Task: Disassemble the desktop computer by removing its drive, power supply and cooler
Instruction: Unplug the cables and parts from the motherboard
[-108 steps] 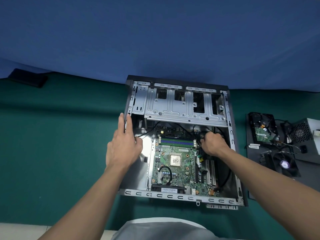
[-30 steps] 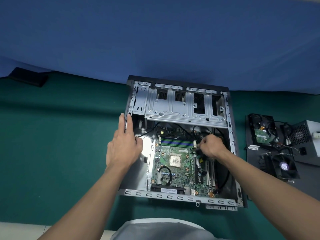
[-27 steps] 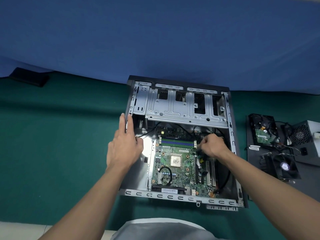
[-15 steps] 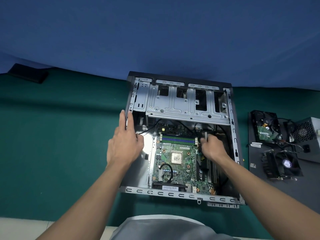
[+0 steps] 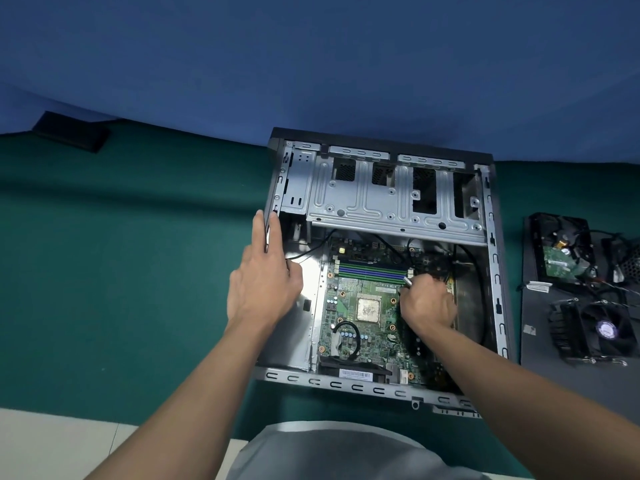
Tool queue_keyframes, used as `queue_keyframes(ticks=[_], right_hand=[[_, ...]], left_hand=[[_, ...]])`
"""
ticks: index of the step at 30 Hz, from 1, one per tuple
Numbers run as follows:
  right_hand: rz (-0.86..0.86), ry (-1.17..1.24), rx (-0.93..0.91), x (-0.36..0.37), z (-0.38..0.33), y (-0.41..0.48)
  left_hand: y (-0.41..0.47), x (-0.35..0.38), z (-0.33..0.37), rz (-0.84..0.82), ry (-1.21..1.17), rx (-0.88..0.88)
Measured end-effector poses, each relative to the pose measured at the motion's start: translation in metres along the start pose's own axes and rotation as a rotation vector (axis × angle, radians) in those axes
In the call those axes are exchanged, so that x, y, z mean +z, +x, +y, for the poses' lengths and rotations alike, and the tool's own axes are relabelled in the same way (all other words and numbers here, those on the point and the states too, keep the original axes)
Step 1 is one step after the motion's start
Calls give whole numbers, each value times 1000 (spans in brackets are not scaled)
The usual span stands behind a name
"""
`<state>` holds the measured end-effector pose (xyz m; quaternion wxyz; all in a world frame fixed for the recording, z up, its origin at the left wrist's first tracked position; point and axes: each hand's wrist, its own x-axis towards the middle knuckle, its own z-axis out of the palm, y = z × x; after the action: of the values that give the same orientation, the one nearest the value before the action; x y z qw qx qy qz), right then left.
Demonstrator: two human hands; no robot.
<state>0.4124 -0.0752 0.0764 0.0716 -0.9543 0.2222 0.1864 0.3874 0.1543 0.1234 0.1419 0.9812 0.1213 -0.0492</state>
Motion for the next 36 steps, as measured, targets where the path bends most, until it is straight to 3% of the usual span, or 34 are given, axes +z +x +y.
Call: queue_keyframes(ticks=[14, 24, 31, 36], right_hand=[[-17, -24, 84, 4, -12, -8], [113, 221, -160, -43, 4, -25], [351, 412, -218, -97, 59, -23], [347, 608, -104, -115, 113, 0]], left_hand=[[0, -1, 0, 11, 4, 6], [1, -5, 2, -9, 7, -2], [-4, -2, 3, -35, 307, 255], [1, 9, 55, -153, 205, 318]])
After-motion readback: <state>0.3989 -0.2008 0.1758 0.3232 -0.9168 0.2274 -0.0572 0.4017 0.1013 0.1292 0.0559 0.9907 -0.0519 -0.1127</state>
